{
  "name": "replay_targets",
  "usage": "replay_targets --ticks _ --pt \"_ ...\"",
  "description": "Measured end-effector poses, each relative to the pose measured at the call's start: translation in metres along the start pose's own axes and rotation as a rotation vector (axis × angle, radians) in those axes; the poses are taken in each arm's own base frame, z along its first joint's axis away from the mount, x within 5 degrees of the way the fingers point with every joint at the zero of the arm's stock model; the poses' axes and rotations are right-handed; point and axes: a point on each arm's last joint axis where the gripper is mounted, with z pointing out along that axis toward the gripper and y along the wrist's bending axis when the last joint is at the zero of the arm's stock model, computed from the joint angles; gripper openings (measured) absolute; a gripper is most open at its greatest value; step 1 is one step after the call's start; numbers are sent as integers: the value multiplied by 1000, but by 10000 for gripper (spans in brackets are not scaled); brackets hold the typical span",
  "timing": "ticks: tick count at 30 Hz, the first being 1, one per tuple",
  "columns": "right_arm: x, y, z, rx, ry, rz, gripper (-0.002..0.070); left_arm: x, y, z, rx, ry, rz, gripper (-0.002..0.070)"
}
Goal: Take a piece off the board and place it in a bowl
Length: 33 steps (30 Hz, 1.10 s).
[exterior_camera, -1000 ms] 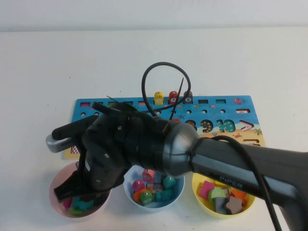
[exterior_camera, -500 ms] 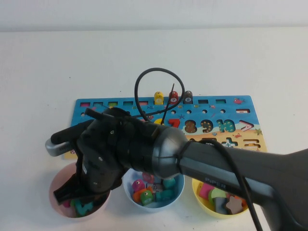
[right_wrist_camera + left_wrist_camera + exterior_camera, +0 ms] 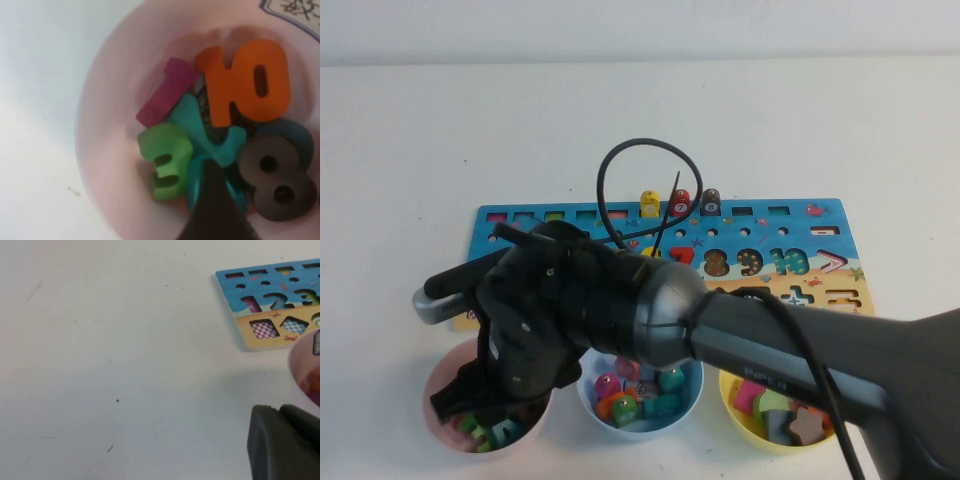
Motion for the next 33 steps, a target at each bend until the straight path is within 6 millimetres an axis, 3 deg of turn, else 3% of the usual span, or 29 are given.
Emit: replay_targets --ticks 10,13,18,22,33 --pt "-12 6 -20 -17 -33 2 375 0 0 0 0 0 0 -3" --pt "-11 5 -26 -9 -20 2 301 0 0 0 0 0 0 -4" --pt "-1 2 -50 -5 -32 -61 83 0 0 0 0 2 0 -3" --pt "15 -3 -82 -36 -92 -117 4 0 0 0 0 2 0 -3" --pt "89 -45 -147 -67 -182 -244 -15 0 0 0 0 2 0 -3"
